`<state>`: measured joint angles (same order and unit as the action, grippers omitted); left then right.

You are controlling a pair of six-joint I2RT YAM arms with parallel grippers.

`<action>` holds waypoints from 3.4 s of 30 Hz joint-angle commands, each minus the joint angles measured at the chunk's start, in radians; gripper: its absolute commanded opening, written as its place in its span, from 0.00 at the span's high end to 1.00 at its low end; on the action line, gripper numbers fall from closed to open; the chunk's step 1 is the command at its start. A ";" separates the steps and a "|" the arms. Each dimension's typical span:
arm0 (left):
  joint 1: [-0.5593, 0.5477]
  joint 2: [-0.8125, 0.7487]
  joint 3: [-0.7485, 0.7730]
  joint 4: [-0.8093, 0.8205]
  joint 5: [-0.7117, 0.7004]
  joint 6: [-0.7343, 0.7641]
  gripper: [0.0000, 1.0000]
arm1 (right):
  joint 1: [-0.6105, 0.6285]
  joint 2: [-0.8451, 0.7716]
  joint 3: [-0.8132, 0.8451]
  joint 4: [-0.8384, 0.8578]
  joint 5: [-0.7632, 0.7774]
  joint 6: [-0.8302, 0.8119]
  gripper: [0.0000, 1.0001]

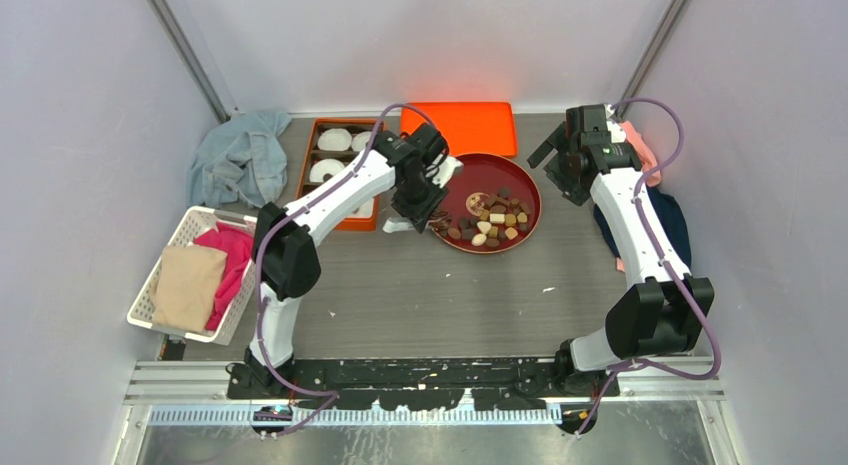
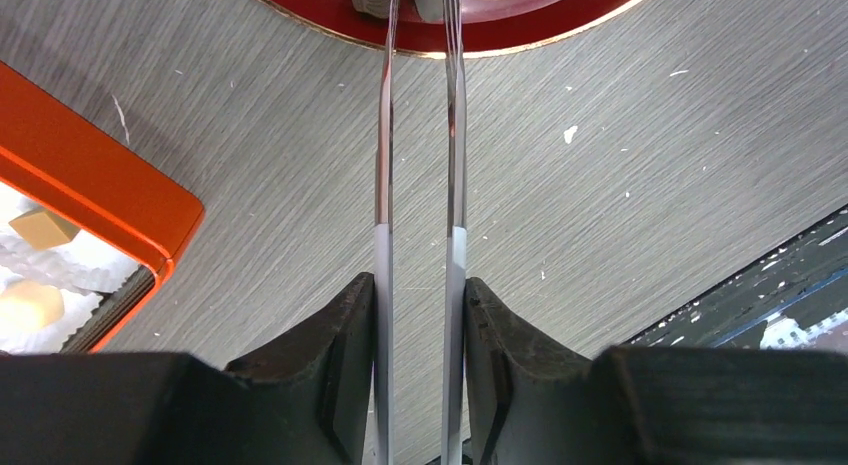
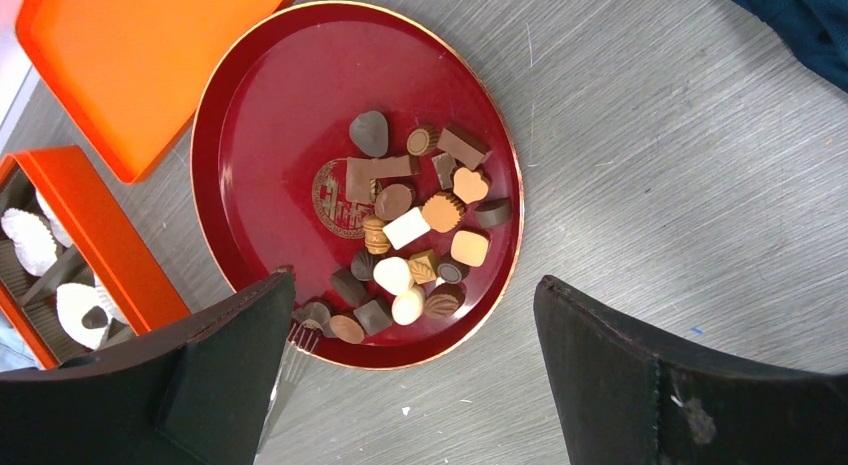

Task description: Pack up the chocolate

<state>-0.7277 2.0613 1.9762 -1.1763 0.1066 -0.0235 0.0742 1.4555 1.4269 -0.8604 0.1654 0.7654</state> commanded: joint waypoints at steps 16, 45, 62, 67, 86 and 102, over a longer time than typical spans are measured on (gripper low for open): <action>-0.024 0.133 0.237 -0.021 0.020 0.014 0.65 | -0.001 -0.008 0.034 0.025 0.003 -0.007 0.05; -0.024 0.114 0.178 0.024 0.154 0.028 0.61 | -0.001 -0.013 0.028 0.026 0.004 -0.008 0.05; -0.027 0.178 0.215 0.055 0.235 -0.016 0.60 | -0.001 -0.009 0.038 0.020 0.005 -0.010 0.05; -0.027 0.203 0.242 0.035 0.236 -0.018 0.65 | -0.001 -0.008 0.039 0.020 0.008 -0.011 0.05; -0.005 0.088 0.152 0.074 0.217 -0.040 1.00 | -0.002 0.000 0.044 0.018 0.007 -0.014 0.05; 0.068 0.014 0.108 0.136 0.288 -0.097 1.00 | -0.002 -0.010 0.023 0.030 0.001 -0.006 0.05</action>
<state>-0.6746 2.1540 2.0789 -1.0885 0.3527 -0.1024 0.0742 1.4620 1.4326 -0.8608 0.1654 0.7628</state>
